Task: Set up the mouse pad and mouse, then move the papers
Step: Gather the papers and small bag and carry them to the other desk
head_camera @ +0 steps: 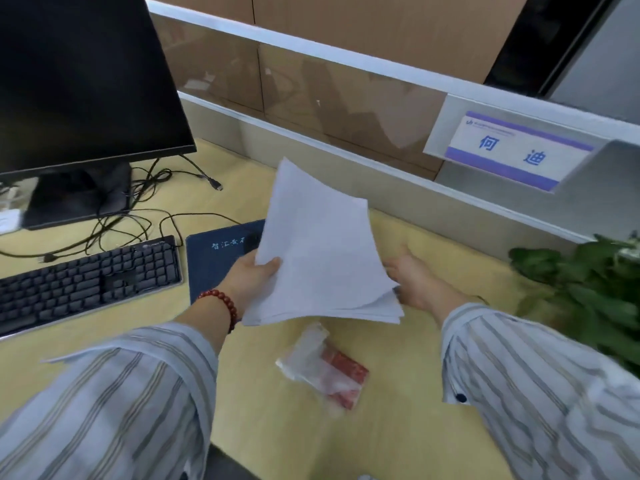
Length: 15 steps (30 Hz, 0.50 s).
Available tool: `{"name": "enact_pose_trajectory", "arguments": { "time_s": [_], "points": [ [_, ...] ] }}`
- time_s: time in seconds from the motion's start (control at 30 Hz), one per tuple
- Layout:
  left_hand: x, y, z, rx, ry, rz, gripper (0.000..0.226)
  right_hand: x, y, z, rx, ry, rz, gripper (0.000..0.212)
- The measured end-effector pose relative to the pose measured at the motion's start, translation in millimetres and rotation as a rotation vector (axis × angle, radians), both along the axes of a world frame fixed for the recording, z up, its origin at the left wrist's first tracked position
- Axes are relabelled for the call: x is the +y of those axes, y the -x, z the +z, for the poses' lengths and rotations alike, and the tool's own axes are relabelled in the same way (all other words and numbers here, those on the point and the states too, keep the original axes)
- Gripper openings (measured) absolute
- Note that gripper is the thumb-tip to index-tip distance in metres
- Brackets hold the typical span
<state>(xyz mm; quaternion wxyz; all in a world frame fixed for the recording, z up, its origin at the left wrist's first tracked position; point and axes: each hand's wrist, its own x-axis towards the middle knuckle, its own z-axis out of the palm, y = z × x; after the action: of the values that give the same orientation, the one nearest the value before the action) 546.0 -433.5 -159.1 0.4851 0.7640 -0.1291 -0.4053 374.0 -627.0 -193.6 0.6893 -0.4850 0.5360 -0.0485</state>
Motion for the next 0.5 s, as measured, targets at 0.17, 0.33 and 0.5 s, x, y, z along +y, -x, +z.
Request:
{"name": "enact_pose_trajectory", "arguments": {
  "time_s": [0.17, 0.33, 0.5],
  "points": [
    [72.0, 7.4, -6.8, 0.006, 0.101, 0.167, 0.031, 90.6, 21.1, -54.2, 0.402, 0.547, 0.711, 0.014],
    [128.4, 12.0, -6.5, 0.009, 0.142, 0.257, 0.028, 164.7, 2.9, -90.9, 0.735, 0.709, 0.898, 0.04],
    [181.7, -8.1, -2.0, -0.045, 0.094, 0.372, 0.026, 152.8, -21.6, -57.9, 0.485, 0.49, 0.393, 0.02]
  ]
}}
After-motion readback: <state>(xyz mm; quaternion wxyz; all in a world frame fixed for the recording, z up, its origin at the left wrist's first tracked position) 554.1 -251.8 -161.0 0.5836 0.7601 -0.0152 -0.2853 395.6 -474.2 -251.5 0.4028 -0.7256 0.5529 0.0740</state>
